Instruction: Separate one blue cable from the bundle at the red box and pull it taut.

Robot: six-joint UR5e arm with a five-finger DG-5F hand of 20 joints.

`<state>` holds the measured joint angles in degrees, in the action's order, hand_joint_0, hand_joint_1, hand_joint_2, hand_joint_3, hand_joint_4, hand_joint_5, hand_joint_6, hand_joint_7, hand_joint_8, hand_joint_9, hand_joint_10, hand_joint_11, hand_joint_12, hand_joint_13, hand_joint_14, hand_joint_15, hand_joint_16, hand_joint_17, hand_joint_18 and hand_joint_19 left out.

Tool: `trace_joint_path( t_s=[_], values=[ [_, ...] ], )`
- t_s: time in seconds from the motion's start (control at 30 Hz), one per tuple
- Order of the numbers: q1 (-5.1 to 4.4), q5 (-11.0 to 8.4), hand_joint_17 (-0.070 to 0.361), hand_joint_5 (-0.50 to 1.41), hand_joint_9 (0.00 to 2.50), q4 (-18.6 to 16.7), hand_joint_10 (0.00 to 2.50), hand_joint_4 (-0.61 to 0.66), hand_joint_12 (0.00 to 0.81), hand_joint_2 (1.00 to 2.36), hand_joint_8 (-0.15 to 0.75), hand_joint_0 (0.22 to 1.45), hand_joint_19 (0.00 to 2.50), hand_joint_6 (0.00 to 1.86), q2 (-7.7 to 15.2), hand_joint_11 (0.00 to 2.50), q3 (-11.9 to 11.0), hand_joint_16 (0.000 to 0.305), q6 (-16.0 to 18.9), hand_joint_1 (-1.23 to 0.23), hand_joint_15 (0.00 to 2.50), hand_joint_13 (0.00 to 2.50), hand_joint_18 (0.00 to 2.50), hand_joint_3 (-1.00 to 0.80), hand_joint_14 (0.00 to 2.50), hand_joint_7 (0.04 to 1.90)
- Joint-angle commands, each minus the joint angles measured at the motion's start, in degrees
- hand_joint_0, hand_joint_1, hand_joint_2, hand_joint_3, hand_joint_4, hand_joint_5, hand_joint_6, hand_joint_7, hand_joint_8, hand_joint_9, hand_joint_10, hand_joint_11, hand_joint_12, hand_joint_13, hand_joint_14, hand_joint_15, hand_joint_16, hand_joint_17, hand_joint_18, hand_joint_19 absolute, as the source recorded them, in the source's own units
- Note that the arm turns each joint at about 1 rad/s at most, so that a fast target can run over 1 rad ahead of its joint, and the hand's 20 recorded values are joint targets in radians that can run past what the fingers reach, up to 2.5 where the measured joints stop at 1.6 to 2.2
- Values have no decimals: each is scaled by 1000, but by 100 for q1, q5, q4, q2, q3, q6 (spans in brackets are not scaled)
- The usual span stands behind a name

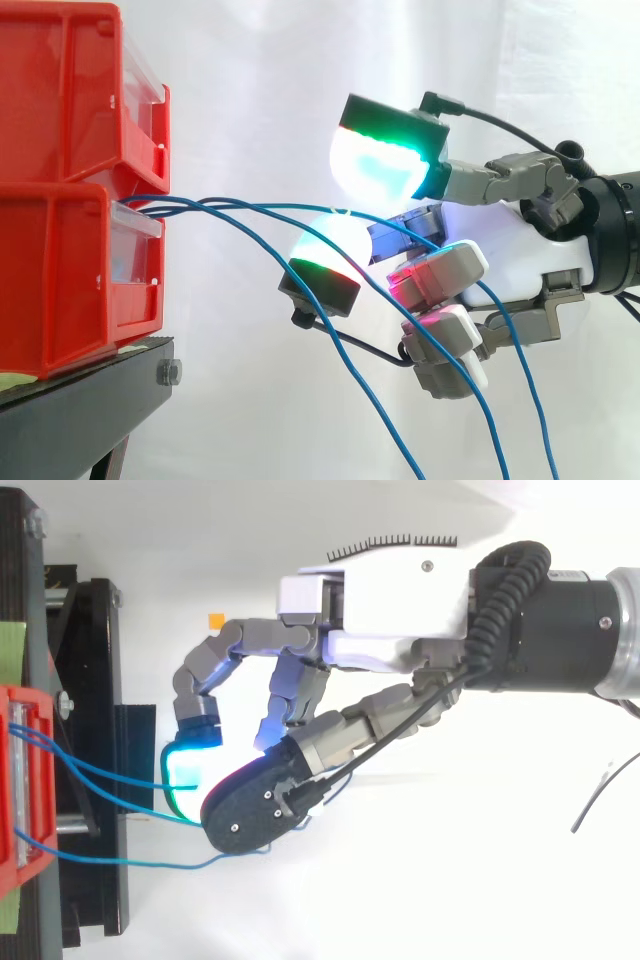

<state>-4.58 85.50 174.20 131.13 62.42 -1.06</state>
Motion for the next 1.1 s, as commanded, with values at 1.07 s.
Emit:
trace_joint_path(
  t_s=[1.07],
  values=[
    [1,160,98,-132,1157,642,24,-55,377,1018,354,610,611,894,-219,956,15,43,-70,-775,598,1150,983,39,22,1171]
  ],
)
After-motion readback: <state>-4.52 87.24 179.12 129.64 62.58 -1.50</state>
